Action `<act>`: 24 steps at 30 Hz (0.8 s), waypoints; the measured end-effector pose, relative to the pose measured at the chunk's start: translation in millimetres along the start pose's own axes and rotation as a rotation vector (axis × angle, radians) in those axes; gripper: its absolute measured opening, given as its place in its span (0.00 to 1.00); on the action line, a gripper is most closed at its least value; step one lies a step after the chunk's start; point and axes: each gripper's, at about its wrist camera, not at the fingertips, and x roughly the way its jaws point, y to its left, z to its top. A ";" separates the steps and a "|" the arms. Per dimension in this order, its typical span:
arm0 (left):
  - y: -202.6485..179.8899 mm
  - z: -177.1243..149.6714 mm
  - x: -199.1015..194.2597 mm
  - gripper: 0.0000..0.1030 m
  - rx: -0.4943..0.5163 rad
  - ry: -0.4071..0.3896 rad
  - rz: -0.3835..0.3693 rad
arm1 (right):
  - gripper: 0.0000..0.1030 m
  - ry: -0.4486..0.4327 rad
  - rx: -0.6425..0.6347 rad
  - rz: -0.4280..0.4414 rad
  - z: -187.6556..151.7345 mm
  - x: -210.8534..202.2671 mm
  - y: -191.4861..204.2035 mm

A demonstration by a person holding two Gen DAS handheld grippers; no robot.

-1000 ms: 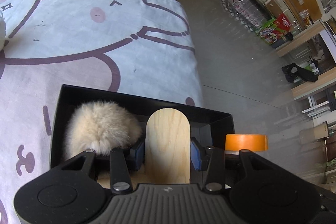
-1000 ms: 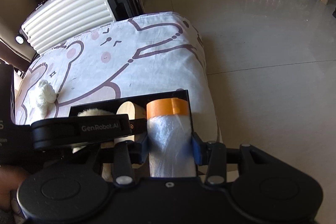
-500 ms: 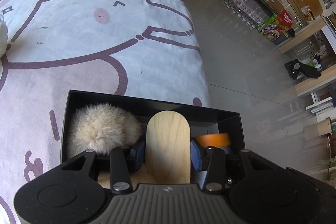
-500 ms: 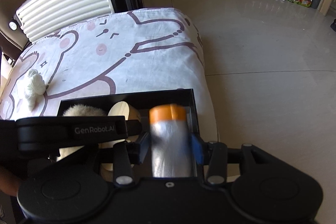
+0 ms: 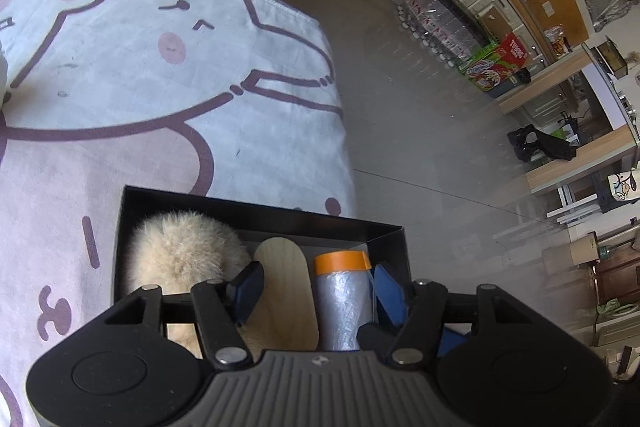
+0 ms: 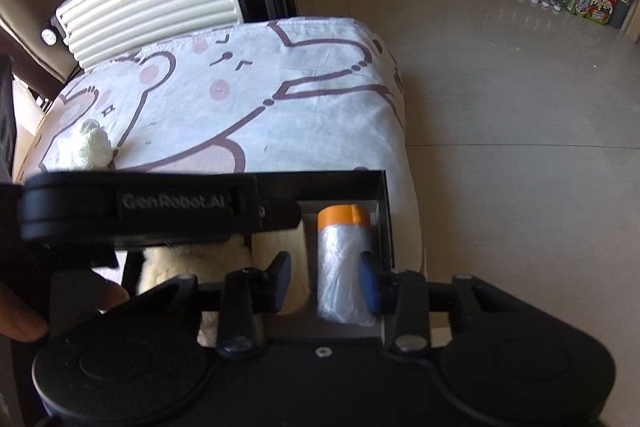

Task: Organize objects
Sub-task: 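Lower the wooden block with the left gripper while the right gripper lowers the roll into the box, then open both grippers to release the block and roll beside the bunny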

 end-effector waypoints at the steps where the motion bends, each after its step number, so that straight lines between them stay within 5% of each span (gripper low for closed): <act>1: -1.4 0.7 -3.4 0.59 0.011 -0.006 0.000 | 0.30 0.019 -0.004 -0.001 -0.9 1.9 0.9; 9: -5.7 5.9 -26.0 0.55 0.107 -0.053 0.036 | 0.11 0.187 -0.072 -0.051 -15.8 33.5 9.6; 16: 3.3 10.3 -30.7 0.41 0.138 -0.054 0.081 | 0.10 0.152 -0.059 -0.080 -14.9 44.0 7.7; 24: 1.7 8.8 -32.5 0.38 0.171 -0.054 0.102 | 0.11 0.177 -0.072 -0.065 -11.2 38.4 13.6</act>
